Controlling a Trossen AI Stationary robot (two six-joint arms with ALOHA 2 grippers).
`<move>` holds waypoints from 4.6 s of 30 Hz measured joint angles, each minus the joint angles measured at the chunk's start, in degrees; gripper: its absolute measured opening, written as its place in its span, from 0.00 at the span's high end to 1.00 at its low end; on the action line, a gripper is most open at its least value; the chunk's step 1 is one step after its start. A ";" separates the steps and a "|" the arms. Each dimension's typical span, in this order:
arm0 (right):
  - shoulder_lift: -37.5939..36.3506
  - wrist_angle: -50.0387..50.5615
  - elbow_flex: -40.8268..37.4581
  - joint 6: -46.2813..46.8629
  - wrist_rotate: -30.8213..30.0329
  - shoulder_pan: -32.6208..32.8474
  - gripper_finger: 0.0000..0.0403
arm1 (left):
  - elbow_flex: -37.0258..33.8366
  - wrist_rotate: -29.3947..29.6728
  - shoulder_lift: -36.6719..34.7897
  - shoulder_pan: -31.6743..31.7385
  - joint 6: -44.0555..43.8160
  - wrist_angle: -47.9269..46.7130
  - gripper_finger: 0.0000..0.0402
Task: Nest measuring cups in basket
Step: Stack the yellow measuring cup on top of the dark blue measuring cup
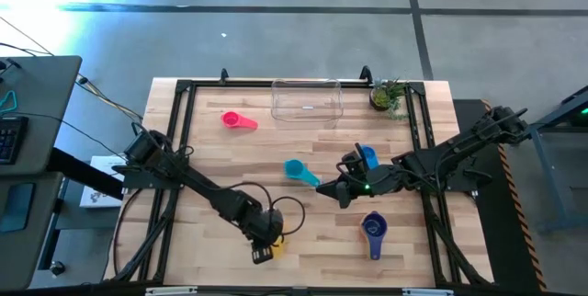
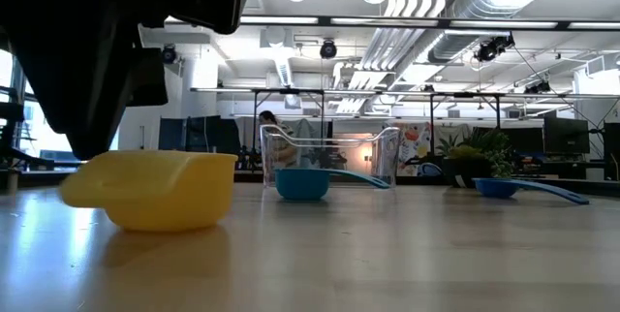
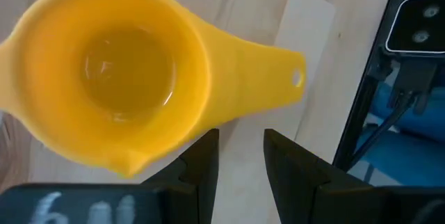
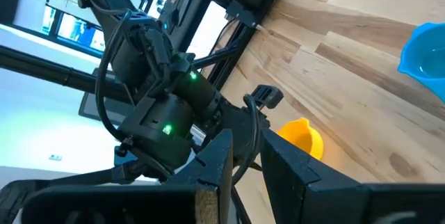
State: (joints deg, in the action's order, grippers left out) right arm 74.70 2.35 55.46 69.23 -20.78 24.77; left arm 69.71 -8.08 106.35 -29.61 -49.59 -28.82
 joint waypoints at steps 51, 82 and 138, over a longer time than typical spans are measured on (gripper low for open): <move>30.60 34.99 40.37 4.42 6.89 -1.92 0.83 | 0.02 21.29 -45.33 6.08 8.25 -31.87 0.74; 46.35 29.71 40.46 4.31 13.73 -4.20 0.70 | 0.02 21.31 -45.29 6.08 10.67 -33.13 0.74; 51.32 36.25 47.84 4.34 18.13 -4.77 0.99 | -0.02 23.76 -45.29 6.08 11.28 -33.12 0.74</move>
State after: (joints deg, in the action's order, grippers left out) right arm 126.02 38.60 103.31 73.57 -2.65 20.00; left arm 69.69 15.68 61.06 -23.53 -38.30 -61.94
